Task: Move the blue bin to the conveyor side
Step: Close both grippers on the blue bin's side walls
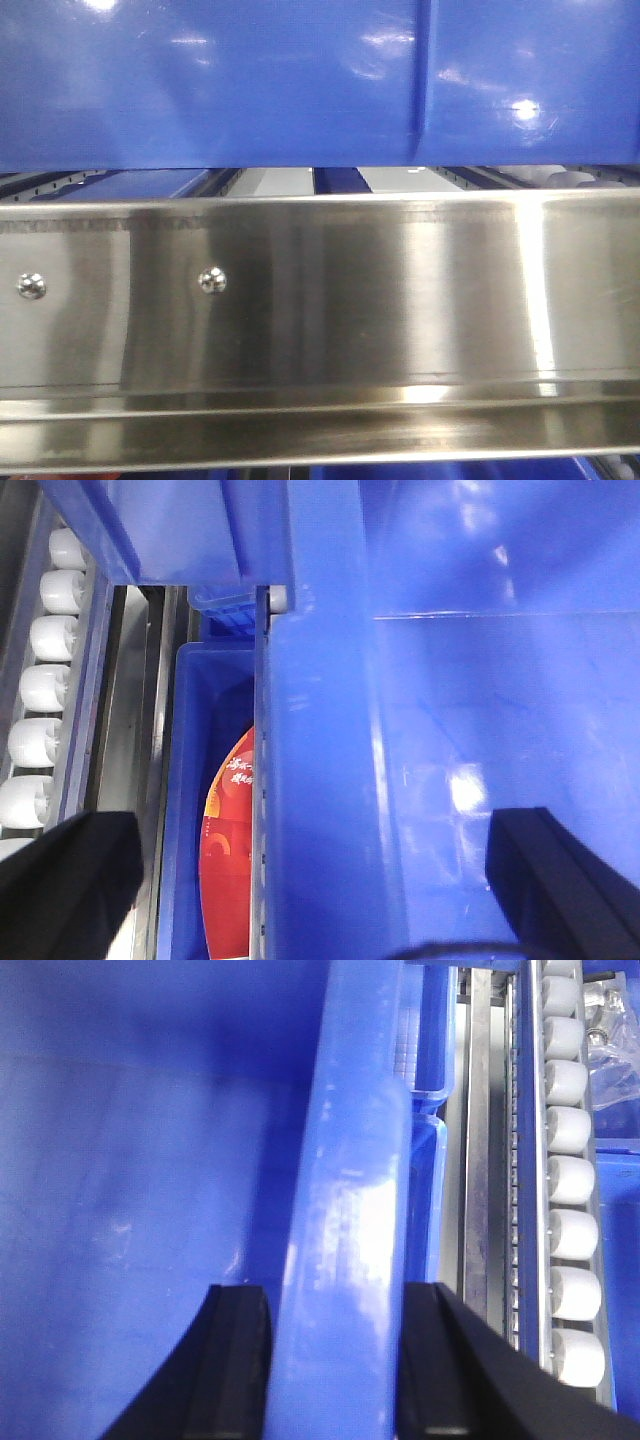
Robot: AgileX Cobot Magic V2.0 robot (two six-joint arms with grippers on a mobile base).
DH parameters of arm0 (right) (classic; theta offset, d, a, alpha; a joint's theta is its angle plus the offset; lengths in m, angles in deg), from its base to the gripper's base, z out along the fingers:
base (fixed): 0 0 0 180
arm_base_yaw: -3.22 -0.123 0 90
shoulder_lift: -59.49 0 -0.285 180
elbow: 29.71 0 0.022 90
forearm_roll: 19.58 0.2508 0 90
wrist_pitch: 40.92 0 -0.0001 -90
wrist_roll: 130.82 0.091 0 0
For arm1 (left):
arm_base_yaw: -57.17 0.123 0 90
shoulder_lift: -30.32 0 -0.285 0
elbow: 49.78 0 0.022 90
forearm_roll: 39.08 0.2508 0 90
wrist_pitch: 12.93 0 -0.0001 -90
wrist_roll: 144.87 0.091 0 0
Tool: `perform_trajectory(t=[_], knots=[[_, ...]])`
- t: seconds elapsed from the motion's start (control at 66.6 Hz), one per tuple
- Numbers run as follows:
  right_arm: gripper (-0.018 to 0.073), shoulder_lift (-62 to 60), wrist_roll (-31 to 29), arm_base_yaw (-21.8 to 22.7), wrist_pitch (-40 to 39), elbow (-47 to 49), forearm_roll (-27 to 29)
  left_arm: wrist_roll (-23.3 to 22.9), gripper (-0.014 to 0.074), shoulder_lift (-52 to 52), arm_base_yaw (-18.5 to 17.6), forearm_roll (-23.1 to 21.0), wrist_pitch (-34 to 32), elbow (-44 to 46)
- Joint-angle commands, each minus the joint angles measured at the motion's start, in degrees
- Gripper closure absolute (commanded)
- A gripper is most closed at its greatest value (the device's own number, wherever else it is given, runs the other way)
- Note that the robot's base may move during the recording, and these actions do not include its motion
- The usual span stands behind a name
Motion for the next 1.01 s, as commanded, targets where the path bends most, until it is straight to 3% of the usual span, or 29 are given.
perform_trajectory(t=[0.0,0.135,0.21,0.255,0.33,0.42,0.54,0.991], knots=[[0.0407,-0.3,-0.6,0.1,-0.9,0.5,0.0,0.0,-0.0002,0.4,0.1,-0.2,-0.4,0.3],[0.0486,-0.3,-0.6,0.1,-0.9,0.5,0.0,0.0,0.01,0.4,0.1,0.0,-0.4,0.3],[0.0605,-0.3,-0.6,0.1,-0.9,0.5,0.0,0.0,0.0255,0.4,0.1,0.7,-0.4,0.3],[0.066,-0.3,-0.6,0.1,-0.9,0.5,0.0,0.0,0.0401,0.3,0.1,0.9,-0.4,0.3],[0.0635,-0.3,-0.6,0.1,-0.9,0.5,0.0,-0.1,0.0648,0.3,0.1,1.2,-0.4,0.3],[0.0638,-0.3,-0.6,0.1,-0.9,0.5,-0.2,-0.1,0.0572,0.3,0.1,1.3,-0.4,0.3],[0.0638,-0.3,-0.6,0.1,-0.9,0.5,-0.5,-0.1,0.0618,0.4,0.1,1.9,-0.4,0.3],[0.0638,-7.3,-0.6,0.1,-0.9,0.5,-0.5,-0.1,0.061,9.0,0.0,2.2,-0.4,0.3]])
